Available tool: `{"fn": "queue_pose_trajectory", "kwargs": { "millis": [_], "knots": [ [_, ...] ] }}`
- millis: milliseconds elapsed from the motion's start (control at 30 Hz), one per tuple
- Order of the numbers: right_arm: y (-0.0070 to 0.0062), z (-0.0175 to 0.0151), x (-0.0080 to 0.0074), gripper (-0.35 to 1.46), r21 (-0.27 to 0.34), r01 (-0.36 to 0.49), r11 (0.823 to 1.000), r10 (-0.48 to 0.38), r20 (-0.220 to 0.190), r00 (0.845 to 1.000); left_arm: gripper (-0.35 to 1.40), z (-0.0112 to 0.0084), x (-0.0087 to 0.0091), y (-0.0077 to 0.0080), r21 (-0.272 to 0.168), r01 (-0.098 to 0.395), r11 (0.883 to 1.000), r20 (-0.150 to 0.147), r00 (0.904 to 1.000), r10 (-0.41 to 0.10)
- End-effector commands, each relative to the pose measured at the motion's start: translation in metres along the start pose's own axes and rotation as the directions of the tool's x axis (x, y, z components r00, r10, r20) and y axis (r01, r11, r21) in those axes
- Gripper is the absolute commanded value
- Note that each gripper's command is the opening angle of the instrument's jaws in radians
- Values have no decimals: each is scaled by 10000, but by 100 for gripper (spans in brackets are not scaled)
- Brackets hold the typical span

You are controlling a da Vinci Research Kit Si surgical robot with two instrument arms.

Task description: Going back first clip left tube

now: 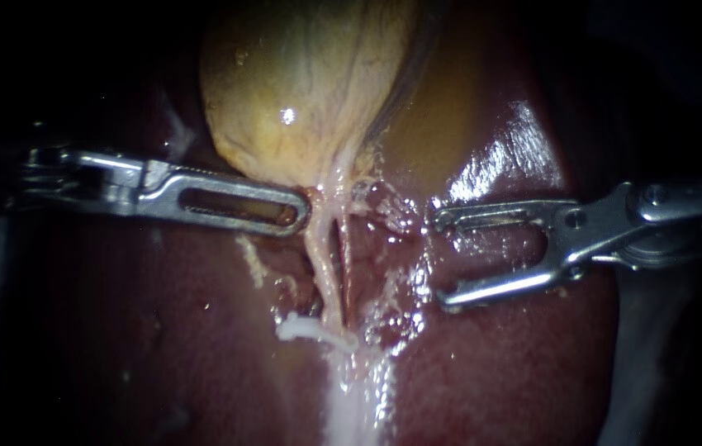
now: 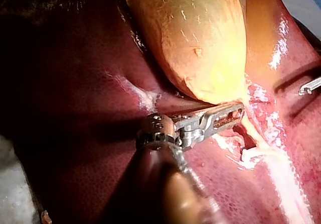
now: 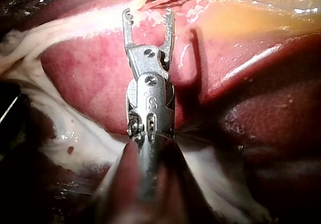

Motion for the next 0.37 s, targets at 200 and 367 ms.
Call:
{"fn": "queue_pose_trajectory", "kwargs": {
  "millis": [200, 367],
  "knots": [
    [0, 0, 0, 50, 1, 0, 10000, 0, 0, 10000, -35, 0, 0, 0, 16, 5, 10000, 12, 10000, -5],
    [-1, 0, 1, 50, 3, 0, 10000, 0, 0, 10000, -35, 0, 0, 0, 13, 7, 10000, 15, 10000, -7]
  ]
}}
